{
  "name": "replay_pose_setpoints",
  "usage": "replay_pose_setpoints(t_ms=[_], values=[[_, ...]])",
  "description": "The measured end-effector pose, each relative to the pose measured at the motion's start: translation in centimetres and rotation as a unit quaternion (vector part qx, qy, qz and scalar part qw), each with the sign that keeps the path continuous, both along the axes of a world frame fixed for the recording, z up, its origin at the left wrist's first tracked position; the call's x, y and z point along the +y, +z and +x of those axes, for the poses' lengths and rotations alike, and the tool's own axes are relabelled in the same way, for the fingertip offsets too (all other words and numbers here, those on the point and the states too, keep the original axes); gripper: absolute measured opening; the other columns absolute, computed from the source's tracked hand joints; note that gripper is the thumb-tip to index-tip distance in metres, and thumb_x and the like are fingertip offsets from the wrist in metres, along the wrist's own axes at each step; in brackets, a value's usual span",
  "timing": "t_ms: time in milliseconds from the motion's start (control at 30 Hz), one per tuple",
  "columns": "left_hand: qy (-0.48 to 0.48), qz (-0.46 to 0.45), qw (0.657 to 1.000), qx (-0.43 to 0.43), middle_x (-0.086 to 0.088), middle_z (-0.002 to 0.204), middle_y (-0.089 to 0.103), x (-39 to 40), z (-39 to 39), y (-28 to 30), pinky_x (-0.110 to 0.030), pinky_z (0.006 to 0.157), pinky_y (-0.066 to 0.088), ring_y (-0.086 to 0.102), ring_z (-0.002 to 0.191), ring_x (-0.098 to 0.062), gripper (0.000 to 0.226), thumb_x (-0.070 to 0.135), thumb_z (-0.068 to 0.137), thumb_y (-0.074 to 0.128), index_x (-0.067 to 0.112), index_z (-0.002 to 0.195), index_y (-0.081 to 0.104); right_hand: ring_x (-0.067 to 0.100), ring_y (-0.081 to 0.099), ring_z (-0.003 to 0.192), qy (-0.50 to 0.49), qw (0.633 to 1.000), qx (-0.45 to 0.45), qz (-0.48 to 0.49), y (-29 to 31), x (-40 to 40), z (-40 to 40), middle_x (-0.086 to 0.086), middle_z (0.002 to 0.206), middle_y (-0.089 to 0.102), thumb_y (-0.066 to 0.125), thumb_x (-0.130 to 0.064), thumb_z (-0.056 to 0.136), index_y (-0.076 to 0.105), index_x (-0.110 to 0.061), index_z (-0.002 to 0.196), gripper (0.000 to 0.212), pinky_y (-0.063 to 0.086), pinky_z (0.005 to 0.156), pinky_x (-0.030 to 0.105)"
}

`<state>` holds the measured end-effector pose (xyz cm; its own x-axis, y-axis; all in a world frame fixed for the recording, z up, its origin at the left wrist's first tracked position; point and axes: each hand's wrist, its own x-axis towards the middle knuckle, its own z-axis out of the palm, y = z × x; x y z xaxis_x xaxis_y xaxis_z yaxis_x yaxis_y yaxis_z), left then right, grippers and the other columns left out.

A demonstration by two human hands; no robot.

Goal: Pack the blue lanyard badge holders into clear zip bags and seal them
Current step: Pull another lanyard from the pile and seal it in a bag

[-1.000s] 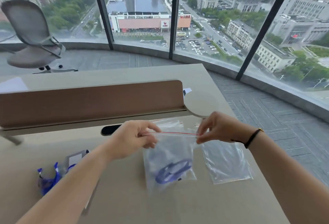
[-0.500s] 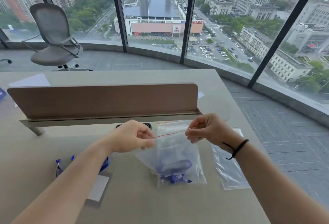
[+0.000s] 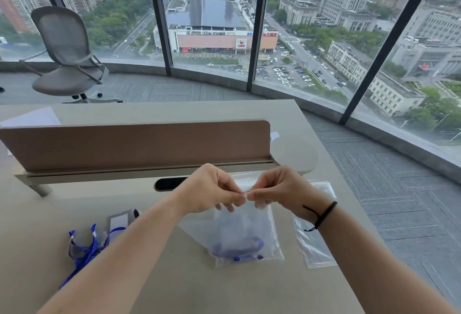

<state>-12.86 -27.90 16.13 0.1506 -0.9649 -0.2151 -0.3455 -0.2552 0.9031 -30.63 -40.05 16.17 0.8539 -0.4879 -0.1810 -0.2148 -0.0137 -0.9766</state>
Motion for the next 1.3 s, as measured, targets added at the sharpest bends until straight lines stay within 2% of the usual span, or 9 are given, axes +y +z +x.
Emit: replay_pose_setpoints(t_ms=[300,633,733,833,900,967,1033,1167,1300], values=[[-0.02,0.102,0.994,-0.046,-0.002,0.07,0.076,1.5,4.4,-2.5,-0.023,0.06,0.055,0.071,0.062,-0.015,0.008,0.009,0.087,0.076,0.005,0.08,0.077,0.019,0.059,0.043,-0.136,0.988,0.038,0.062,-3.3,-2.0,-3.4,0.017,0.054,0.061,0.081,-0.005,0.072,0.067,-0.004,0.061,0.017,0.051,0.047,0.027],[0.017,0.135,0.989,-0.057,-0.02,0.077,0.076,-0.9,5.2,-7.0,-0.027,0.066,0.06,0.069,0.065,-0.018,0.002,0.004,0.078,0.082,0.003,0.078,0.079,0.016,0.06,0.047,-0.155,0.979,0.116,0.057,-7.2,-4.2,-3.9,0.009,0.057,0.064,0.08,-0.005,0.077,0.071,-0.007,0.064,0.016,0.051,0.048,0.026],[0.053,0.114,0.989,-0.073,-0.011,0.069,0.075,-2.7,5.8,-8.3,-0.023,0.06,0.056,0.067,0.06,-0.012,0.012,0.006,0.08,0.08,0.014,0.072,0.078,0.01,0.057,0.053,-0.171,0.975,0.141,0.007,-8.2,-6.2,-3.2,0.002,0.06,0.067,0.08,-0.011,0.078,0.075,-0.008,0.072,0.009,0.045,0.048,0.022],[0.112,0.089,0.982,-0.125,0.014,0.056,0.068,-5.0,6.5,-10.5,-0.012,0.053,0.043,0.057,0.051,0.003,0.01,0.015,0.084,0.078,0.02,0.075,0.079,0.006,0.045,0.043,-0.21,0.962,0.171,-0.039,-9.5,-8.8,-1.7,-0.009,0.046,0.055,0.081,-0.015,0.079,0.075,-0.011,0.074,0.008,0.037,0.043,0.016],[0.143,0.083,0.974,-0.154,0.018,0.062,0.069,-6.6,6.7,-12.0,-0.009,0.052,0.037,0.058,0.055,0.004,0.007,0.02,0.085,0.077,0.021,0.078,0.079,0.011,0.043,0.039,-0.23,0.955,0.179,-0.048,-10.7,-10.4,-0.5,-0.005,0.042,0.053,0.08,-0.015,0.08,0.074,-0.012,0.074,0.009,0.038,0.042,0.021],[0.191,0.086,0.968,-0.139,0.009,0.069,0.071,-8.3,6.7,-14.0,-0.012,0.051,0.04,0.06,0.053,-0.001,0.009,0.02,0.086,0.076,0.02,0.077,0.075,0.016,0.051,0.04,-0.253,0.95,0.179,-0.041,-12.4,-11.8,0.7,0.003,0.046,0.06,0.076,-0.013,0.083,0.073,-0.012,0.075,0.008,0.048,0.047,0.028],[0.26,0.096,0.958,-0.069,-0.001,0.07,0.071,-9.8,6.7,-16.2,-0.017,0.05,0.051,0.062,0.045,-0.003,0.012,0.013,0.089,0.072,0.016,0.077,0.07,0.021,0.067,0.052,-0.28,0.946,0.161,-0.019,-14.3,-12.7,2.0,0.009,0.058,0.069,0.07,-0.007,0.086,0.072,-0.01,0.076,0.01,0.061,0.066,0.039],[0.358,0.082,0.929,0.042,-0.013,0.082,0.072,-12.2,7.0,-20.5,-0.044,0.079,0.063,0.073,0.062,-0.017,0.02,0.003,0.093,0.064,0.012,0.076,0.064,0.022,0.075,0.075,-0.316,0.936,0.154,-0.003,-18.8,-14.2,3.8,0.008,0.078,0.074,0.064,-0.004,0.089,0.07,-0.012,0.077,0.015,0.059,0.085,0.047],[0.393,0.088,0.914,0.047,-0.009,0.081,0.072,-13.5,7.1,-24.2,-0.046,0.086,0.061,0.075,0.076,-0.023,0.019,0.003,0.094,0.062,0.013,0.077,0.064,0.017,0.07,0.098,-0.284,0.933,0.208,-0.071,-23.0,-14.8,4.9,0.003,0.105,0.075,0.065,-0.014,0.089,0.074,-0.017,0.1,0.015,0.051,0.09,0.029]])
